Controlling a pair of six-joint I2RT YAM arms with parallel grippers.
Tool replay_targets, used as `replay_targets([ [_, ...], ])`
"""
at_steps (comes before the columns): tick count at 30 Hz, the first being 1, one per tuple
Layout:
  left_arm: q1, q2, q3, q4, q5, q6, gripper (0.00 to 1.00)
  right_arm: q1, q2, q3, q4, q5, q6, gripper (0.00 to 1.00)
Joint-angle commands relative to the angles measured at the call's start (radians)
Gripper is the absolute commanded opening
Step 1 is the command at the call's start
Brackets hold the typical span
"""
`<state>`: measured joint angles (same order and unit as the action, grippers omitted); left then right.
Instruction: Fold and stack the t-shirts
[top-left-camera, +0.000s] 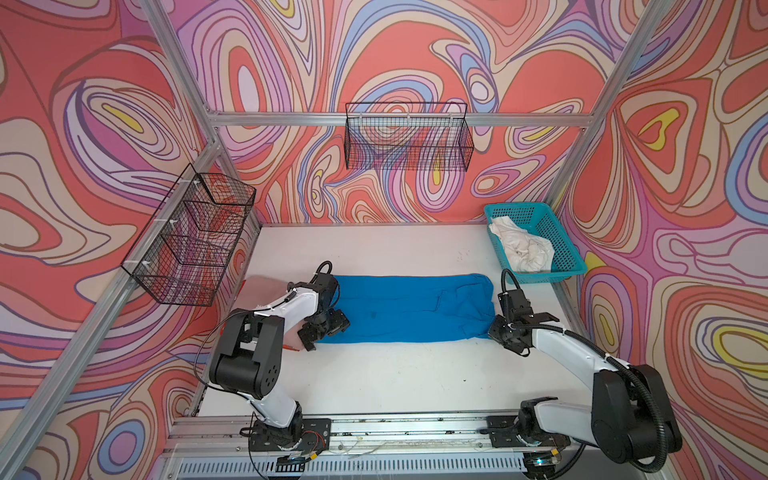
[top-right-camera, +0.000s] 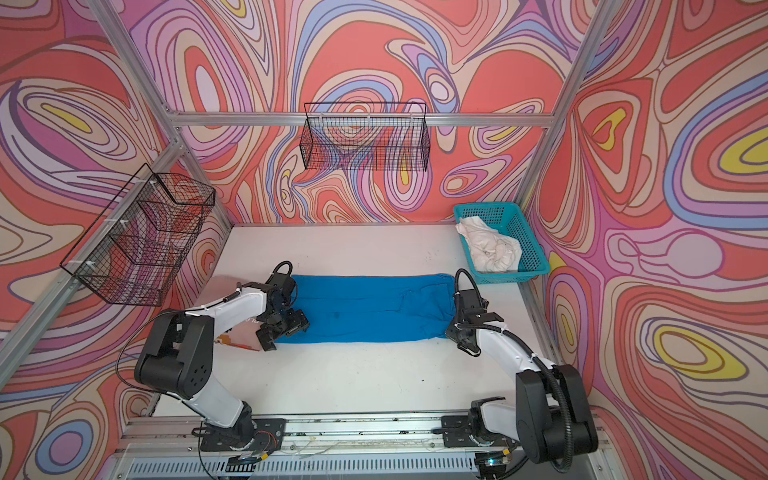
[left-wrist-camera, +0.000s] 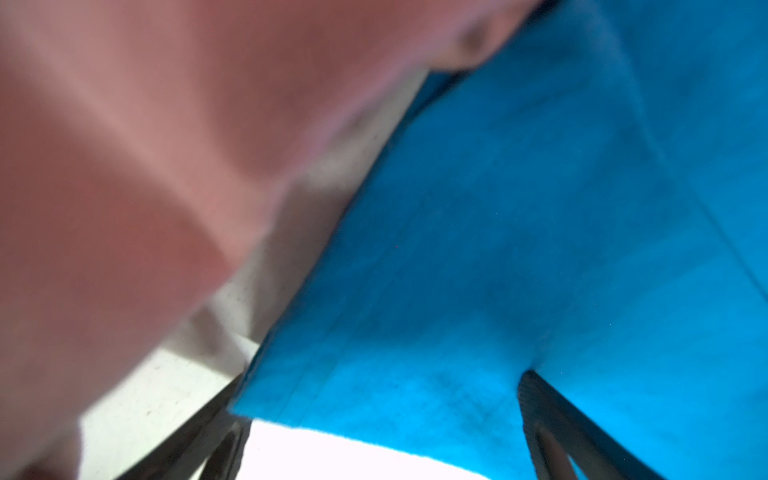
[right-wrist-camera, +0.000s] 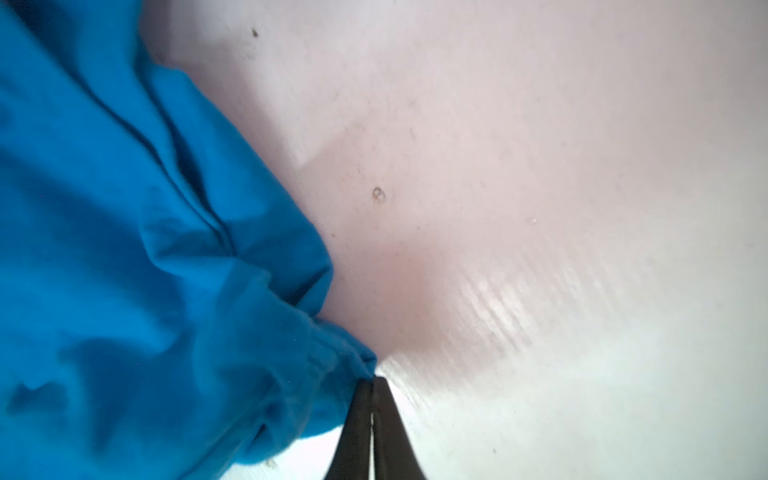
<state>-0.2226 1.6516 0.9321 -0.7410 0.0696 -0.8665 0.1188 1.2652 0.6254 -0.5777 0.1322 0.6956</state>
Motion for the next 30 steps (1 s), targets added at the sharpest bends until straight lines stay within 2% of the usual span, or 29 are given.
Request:
replay_targets([
  [1, 0.007, 0.039, -0.049, 0.02, -0.038, -0.026, 1.0, -0.004, -0.02, 0.05, -0.064, 0.067, -0.024, 0.0],
  [6, 0.006, 0.04, -0.051, 0.021, -0.041, -0.026, 1.0, 0.002, 0.0, 0.082, -0.119, 0.089, -0.033, 0.0],
  [11, 0.008, 0.034, -0.053, 0.016, -0.051, -0.025, 1.0, 0.015, 0.026, 0.109, -0.161, 0.159, -0.007, 0.0],
  [14, 0.008, 0.036, -0.051, 0.014, -0.053, -0.024, 1.0, 0.041, 0.035, 0.153, -0.209, 0.253, 0.011, 0.0],
  [17, 0.009, 0.037, -0.051, 0.015, -0.055, -0.023, 1.0, 0.112, 0.069, 0.193, -0.257, 0.34, 0.038, 0.0],
  [23, 0.014, 0.033, -0.051, 0.006, -0.063, -0.02, 1.0, 0.197, 0.145, 0.211, -0.311, 0.468, 0.102, 0.0],
  [27, 0.014, 0.023, -0.054, 0.003, -0.07, -0.021, 1.0, 0.187, 0.124, 0.195, -0.303, 0.465, 0.11, 0.0],
  [30, 0.014, 0.019, -0.054, 0.003, -0.071, -0.02, 1.0, 0.14, 0.116, 0.182, -0.273, 0.427, 0.081, 0.0],
])
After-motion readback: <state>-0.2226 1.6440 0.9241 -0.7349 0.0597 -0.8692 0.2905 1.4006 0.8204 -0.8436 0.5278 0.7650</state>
